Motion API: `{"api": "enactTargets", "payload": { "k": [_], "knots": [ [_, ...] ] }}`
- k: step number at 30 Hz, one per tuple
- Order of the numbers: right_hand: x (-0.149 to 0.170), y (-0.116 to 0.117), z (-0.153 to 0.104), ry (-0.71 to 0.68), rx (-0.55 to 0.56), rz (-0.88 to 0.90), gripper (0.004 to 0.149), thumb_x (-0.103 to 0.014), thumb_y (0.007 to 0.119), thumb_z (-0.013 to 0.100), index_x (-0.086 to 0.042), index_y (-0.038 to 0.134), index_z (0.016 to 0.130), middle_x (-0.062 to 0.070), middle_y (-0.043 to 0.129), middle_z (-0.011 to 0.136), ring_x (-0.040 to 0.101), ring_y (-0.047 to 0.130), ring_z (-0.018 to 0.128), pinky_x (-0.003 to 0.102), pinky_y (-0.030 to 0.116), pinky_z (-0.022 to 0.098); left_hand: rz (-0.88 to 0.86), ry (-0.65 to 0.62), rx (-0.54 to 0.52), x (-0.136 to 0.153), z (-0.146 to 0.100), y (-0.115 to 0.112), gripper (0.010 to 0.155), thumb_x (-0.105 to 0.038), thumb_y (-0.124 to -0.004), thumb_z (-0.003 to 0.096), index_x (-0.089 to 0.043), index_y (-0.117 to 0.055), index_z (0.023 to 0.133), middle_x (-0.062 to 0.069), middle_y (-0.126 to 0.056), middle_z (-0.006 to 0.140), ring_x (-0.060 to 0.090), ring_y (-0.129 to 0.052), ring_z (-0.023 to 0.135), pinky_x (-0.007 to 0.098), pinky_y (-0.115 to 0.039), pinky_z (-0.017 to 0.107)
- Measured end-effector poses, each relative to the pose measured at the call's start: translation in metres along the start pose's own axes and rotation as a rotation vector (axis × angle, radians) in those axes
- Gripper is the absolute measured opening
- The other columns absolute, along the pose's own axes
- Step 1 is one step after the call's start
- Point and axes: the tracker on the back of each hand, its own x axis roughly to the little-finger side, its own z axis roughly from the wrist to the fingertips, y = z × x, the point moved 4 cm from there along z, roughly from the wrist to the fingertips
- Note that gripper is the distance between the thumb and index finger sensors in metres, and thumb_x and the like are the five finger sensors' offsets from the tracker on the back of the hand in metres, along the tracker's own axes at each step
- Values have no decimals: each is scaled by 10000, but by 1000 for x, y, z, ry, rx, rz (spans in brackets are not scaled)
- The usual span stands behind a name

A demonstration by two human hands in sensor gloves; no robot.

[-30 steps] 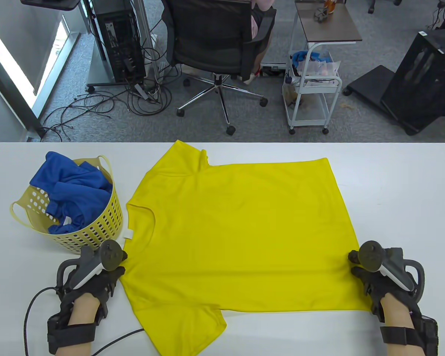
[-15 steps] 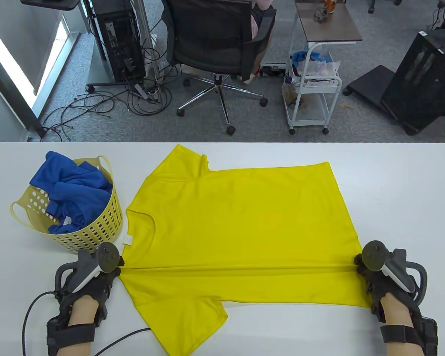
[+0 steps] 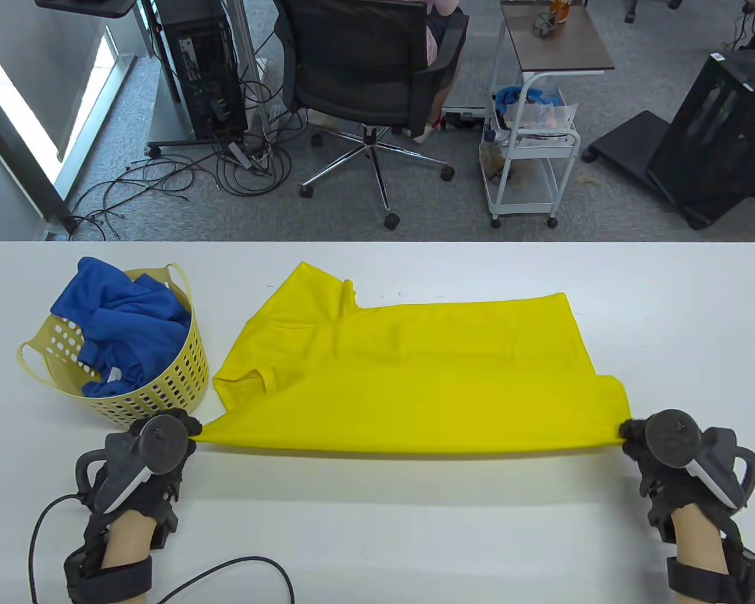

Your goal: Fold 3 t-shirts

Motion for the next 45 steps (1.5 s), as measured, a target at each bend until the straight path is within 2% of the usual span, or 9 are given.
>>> {"api": "enactTargets", "payload": {
  "k": [5,11,17,22,25,28,33,38,45],
  "knots": [
    [0,1,1,0,79,28,559,-430,856,351,-240,764,869,73,791,850,356,784,794,577,618,632,-60,3,-14,-3,5,-8,477,-486,-785,411,-350,-786,869,-26,-752,983,247,-789,858,474,-728,647],
    [-18,29,12,-22,-44,-126,810,-456,871,326,-239,498,1012,111,625,973,406,648,886,605,545,664,111,25,140,-15,16,-35,644,-545,-783,371,-387,-598,967,-28,-608,1062,242,-678,938,477,-670,693],
    [-36,37,14,-64,-65,-191,831,-472,868,311,-248,486,1014,107,606,992,406,641,897,609,541,668,46,62,117,2,19,-33,630,-480,-813,389,-366,-598,970,-12,-606,1060,256,-681,933,488,-668,688],
    [-35,29,10,-81,-32,-116,843,-490,858,322,-257,452,1022,131,485,1076,445,568,948,643,493,689,56,8,42,-10,14,-26,632,-530,-777,399,-368,-588,980,-30,-625,1056,248,-702,933,486,-682,687],
    [-38,17,4,-111,32,-30,855,-531,834,326,-279,420,1031,130,390,1124,484,475,1007,680,435,709,-96,-124,-62,-32,6,-13,667,-556,-759,401,-362,-567,1009,-27,-615,1075,249,-675,976,498,-678,698],
    [-42,7,-2,-142,70,-1,866,-546,832,324,-291,407,1034,125,347,1140,507,400,1036,702,389,718,-92,-199,-89,-67,-3,-1,669,-574,-741,405,-364,-569,1016,-34,-616,1085,246,-655,1003,488,-670,717],
    [-49,2,-7,-182,94,16,862,-550,831,324,-297,412,1034,114,356,1144,521,378,1043,714,367,719,-15,-369,-20,-156,-23,2,616,-559,-749,410,-369,-639,986,-45,-700,1048,238,-712,980,489,-684,714],
    [-58,-2,-14,-225,121,25,856,-549,830,326,-296,419,1033,116,356,1143,520,381,1041,716,366,718,108,-432,63,-247,-32,-17,573,-557,-745,408,-379,-676,948,-49,-698,1042,242,-709,972,503,-678,709],
    [-63,-2,-17,-265,123,74,848,-534,835,332,-294,421,1033,123,314,1145,523,359,1037,720,354,717,200,-374,140,-288,-30,-52,550,-567,-766,395,-391,-680,909,-48,-645,1036,239,-661,971,499,-663,708]
  ]
}}
